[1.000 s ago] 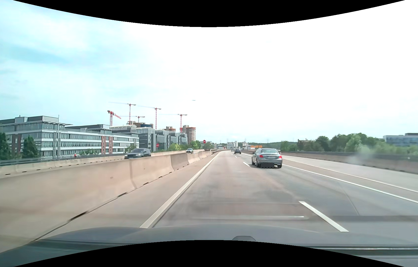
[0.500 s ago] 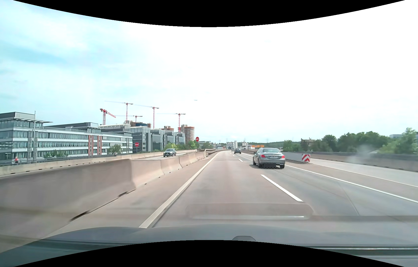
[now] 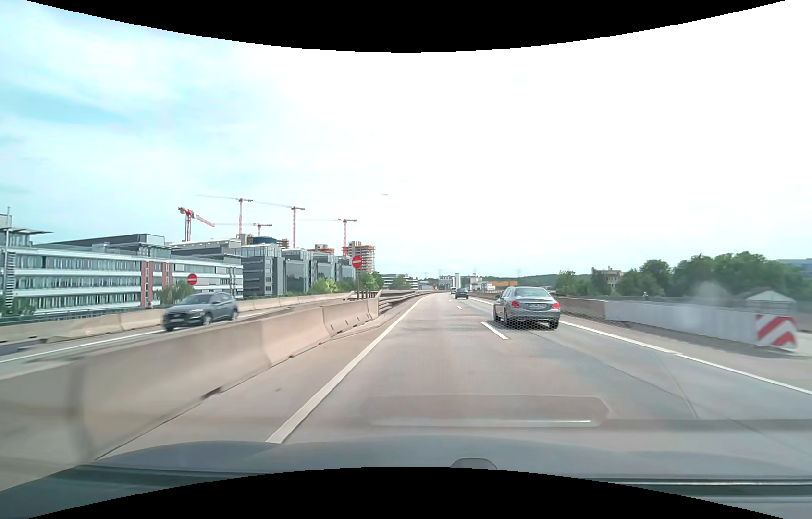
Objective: Follow the waypoints while adhering to traffic rules and regulations
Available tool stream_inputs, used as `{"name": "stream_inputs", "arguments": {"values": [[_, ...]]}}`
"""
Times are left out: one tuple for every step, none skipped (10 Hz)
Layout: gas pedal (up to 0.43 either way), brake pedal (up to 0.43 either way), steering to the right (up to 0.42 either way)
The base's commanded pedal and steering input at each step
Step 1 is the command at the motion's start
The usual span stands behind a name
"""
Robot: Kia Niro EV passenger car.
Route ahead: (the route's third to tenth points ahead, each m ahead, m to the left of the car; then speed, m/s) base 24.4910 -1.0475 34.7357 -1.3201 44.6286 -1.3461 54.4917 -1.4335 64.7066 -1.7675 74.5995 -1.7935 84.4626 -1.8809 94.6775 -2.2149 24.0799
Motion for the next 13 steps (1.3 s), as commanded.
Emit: {"name": "stream_inputs", "arguments": {"values": [[0.11,0.0,-0.003],[0.11,0.0,-0.003],[0.11,0.0,-0.003],[0.11,0.0,-0.003],[0.11,0.0,-0.003],[0.11,0.0,-0.003],[0.11,0.0,-0.003],[0.11,0.0,-0.003],[0.11,0.0,-0.003],[0.11,0.0,-0.003],[0.11,0.0,-0.003],[0.11,0.0,-0.003],[0.11,0.0,-0.003]]}}
